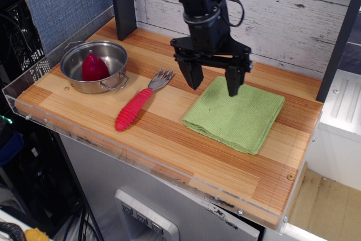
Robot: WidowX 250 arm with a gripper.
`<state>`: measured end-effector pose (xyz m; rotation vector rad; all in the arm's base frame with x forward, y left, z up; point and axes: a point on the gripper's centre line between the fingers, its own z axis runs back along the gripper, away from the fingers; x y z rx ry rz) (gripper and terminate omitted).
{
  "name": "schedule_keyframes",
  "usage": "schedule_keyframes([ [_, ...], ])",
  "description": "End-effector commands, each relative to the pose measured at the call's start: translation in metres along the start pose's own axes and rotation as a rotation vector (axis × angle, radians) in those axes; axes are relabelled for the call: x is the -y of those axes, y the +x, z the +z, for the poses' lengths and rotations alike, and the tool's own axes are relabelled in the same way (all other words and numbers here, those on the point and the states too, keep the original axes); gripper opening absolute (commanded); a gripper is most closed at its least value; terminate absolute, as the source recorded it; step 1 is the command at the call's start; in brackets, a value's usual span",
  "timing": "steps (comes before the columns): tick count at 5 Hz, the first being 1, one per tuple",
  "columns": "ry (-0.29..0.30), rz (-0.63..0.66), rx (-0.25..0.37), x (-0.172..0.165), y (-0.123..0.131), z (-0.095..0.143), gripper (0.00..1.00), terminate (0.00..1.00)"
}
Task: Move green towel up to middle of right side
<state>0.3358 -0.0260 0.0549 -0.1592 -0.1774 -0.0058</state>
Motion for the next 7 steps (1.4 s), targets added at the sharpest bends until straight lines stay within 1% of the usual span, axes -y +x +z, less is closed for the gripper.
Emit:
schedule_keyframes([
  [1, 0.056, -0.022, 0.041, 0.012, -0.040, 0.041, 1.00, 0.00],
  [2, 0.064, -0.045, 0.084, 0.016, -0.035, 0.066, 1.00, 0.00],
  [3, 0.052, -0.060, 0.117, 0.020, -0.027, 0.089, 1.00, 0.00],
  [4, 0.070, -0.068, 0.114, 0.023, -0.018, 0.105, 1.00, 0.00],
  [5, 0.083, -0.065, 0.104, 0.022, -0.016, 0.114, 1.00, 0.00],
  [6, 0.065, -0.125, 0.014, 0.015, -0.020, 0.129, 1.00, 0.00],
  [7, 0.065, -0.125, 0.014, 0.015, -0.020, 0.129, 1.00, 0.00],
])
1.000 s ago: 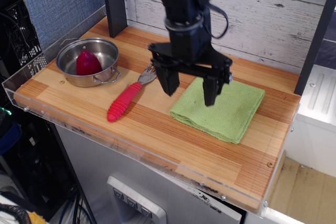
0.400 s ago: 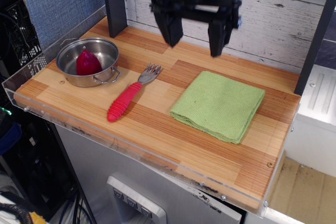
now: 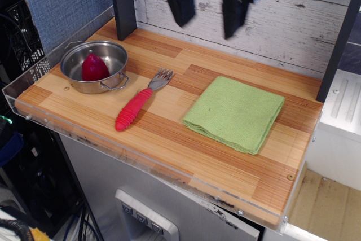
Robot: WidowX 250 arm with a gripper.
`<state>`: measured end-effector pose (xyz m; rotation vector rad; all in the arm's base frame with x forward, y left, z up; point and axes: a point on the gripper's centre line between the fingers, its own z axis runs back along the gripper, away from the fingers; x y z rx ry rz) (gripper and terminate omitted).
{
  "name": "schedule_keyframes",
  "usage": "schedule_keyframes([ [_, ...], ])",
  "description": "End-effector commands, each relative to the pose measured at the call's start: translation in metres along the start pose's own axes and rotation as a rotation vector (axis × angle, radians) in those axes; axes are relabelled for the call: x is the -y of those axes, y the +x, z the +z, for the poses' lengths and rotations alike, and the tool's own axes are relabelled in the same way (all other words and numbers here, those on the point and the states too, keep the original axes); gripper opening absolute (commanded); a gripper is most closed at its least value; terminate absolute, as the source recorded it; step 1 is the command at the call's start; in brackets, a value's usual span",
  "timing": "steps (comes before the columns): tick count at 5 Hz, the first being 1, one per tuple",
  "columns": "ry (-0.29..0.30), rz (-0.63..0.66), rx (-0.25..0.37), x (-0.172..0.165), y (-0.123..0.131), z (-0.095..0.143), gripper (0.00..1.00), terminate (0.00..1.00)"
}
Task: Move green towel up to middle of right side
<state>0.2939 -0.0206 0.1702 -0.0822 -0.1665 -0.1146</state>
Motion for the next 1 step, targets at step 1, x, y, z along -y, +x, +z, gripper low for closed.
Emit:
schedule_keyframes([
  [1, 0.000, -0.011, 0.034, 0.0003, 0.0013, 0.0092, 1.00, 1.00],
])
